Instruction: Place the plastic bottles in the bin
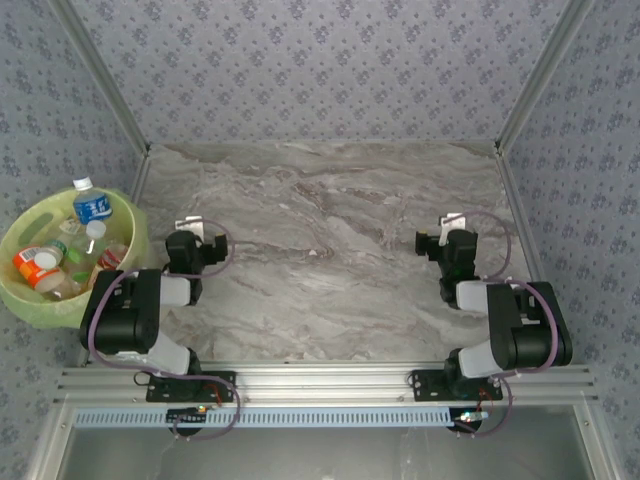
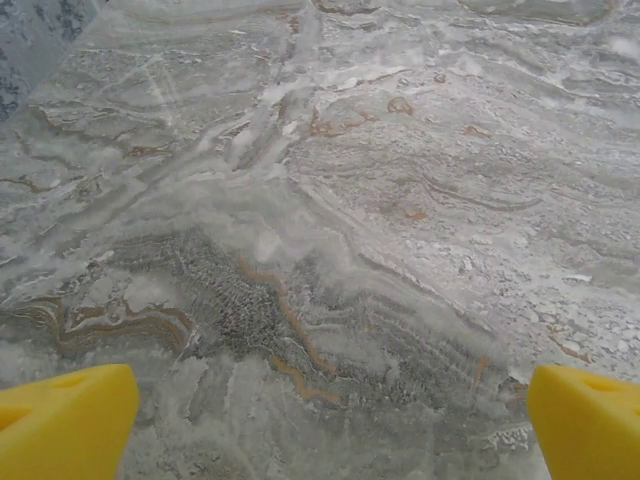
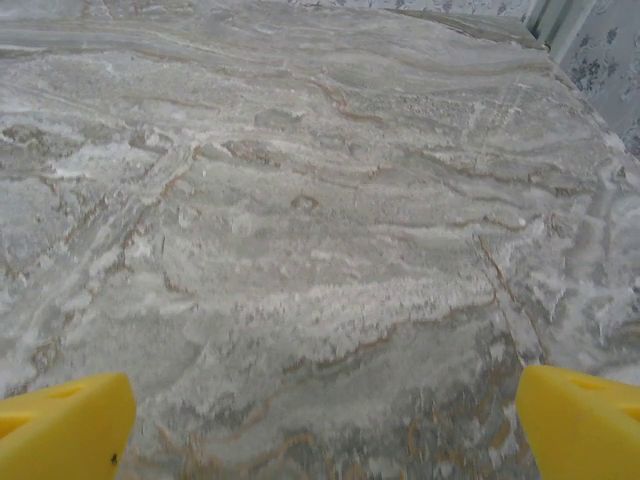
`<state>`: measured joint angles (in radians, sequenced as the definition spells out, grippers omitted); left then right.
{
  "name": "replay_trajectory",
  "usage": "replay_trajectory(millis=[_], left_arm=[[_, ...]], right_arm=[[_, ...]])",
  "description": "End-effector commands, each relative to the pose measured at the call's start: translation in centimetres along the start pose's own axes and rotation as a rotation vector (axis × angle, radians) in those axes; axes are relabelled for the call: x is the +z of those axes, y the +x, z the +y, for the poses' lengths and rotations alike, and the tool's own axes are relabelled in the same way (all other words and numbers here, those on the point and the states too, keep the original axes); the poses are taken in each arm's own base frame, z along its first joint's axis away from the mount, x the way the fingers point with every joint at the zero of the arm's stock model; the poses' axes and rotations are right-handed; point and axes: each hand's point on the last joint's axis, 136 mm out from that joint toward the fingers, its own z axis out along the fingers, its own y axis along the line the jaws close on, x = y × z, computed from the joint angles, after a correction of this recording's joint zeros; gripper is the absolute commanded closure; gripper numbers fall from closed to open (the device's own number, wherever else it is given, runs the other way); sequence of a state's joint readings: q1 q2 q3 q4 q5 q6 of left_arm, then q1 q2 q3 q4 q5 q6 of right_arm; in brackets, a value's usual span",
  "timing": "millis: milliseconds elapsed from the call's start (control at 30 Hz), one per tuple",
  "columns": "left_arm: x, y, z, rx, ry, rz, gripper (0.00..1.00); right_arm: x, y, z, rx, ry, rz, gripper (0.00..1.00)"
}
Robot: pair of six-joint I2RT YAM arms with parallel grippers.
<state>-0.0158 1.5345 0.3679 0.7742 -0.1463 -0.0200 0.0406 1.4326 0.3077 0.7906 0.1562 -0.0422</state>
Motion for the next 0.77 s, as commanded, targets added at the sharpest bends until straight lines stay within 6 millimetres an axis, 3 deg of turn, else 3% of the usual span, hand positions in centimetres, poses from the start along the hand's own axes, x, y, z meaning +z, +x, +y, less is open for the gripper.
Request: replay_trajectory(millis=[0, 133, 200, 300, 400, 733], left_arm=[[-0.1, -3.1, 2.1, -0.076, -0.123, -0.115, 0.01], [-0.2, -3.1, 2.2, -0.078, -0.128, -0.115, 0.01], [-0.2, -3.1, 2.1, -0.077, -0.127, -0.115, 0.01], [-0.2, -3.1, 2.2, -0.078, -0.128, -0.114, 0.01], [-0.2, -3.1, 2.2, -0.076, -0.128, -0.115, 0.01], [-0.2, -3.1, 2.1, -0.074, -0.122, -0.113, 0.01]], right_arm=[[-0.7, -1.9, -0.9, 0.022, 0.039, -0.145, 0.00], [-0.2, -1.4, -1.1, 0.014, 0.085, -0.132, 0.00], [0.4, -1.1, -2.3, 0.038, 0.158, -0.092, 0.00], [1.7, -1.1, -2.4, 0.101, 0.053, -0.031, 0.00], [2.2, -1.0, -0.5, 0.050, -0.046, -0.001, 0.00], [2.2, -1.1, -0.6, 0.054, -0.051, -0.004, 0.00]])
